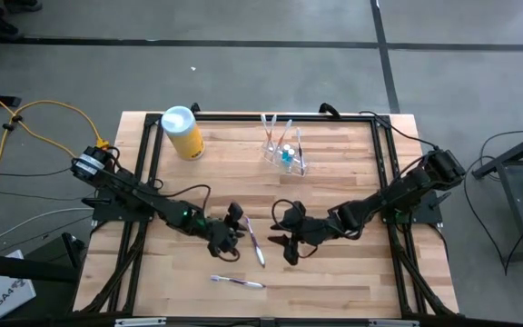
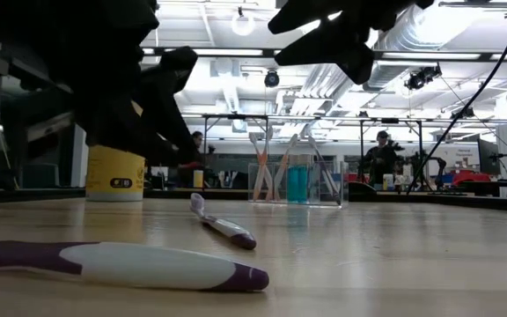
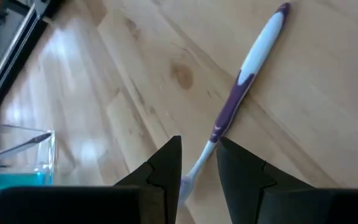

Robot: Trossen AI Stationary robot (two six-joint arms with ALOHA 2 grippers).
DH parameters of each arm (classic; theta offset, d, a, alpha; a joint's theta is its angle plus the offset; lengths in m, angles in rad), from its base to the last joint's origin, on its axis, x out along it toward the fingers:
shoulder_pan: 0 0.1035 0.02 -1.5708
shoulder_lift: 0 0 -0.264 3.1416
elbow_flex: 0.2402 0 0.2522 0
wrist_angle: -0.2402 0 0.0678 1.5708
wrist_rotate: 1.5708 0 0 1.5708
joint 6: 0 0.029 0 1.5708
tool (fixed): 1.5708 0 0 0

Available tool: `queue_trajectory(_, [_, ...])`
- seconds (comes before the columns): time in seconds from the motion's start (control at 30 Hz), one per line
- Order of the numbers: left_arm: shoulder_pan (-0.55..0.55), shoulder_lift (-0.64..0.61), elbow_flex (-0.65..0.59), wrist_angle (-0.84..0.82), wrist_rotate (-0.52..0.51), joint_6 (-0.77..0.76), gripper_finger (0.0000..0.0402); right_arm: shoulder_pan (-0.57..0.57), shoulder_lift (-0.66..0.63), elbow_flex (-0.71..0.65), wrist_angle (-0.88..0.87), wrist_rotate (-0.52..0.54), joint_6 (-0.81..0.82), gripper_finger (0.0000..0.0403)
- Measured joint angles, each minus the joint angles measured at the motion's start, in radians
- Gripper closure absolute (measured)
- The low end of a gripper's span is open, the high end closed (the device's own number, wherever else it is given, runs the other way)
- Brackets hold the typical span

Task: Pick & Place toothbrushing station
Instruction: Put the top purple toothbrush into the transparent organizer

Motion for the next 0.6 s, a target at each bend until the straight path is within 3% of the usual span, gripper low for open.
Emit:
queue_trajectory(0.1, [0.007, -0.001, 0.002, -0.013, 0.03, -0.002, 0.0307, 0.005, 0.0, 0.0, -0.002, -0.001, -0.005, 0.0243])
queue_trajectory(0.3, [0.079, -0.001, 0.033, -0.109, 0.182, -0.136, 0.0307, 0.011, 0.0, 0.0, -0.049, 0.002, -0.004, 0.0243])
queue_trajectory(0.43, [0.115, -0.001, 0.11, -0.246, 0.206, -0.11, 0.0307, 0.015, 0.0, 0.0, -0.089, 0.003, 0.002, 0.0243])
queue_trajectory(0.6, [0.173, -0.001, 0.162, -0.346, 0.352, -0.092, 0.0307, 0.029, 0.0, 0.0, -0.144, 0.003, 0.035, 0.0243])
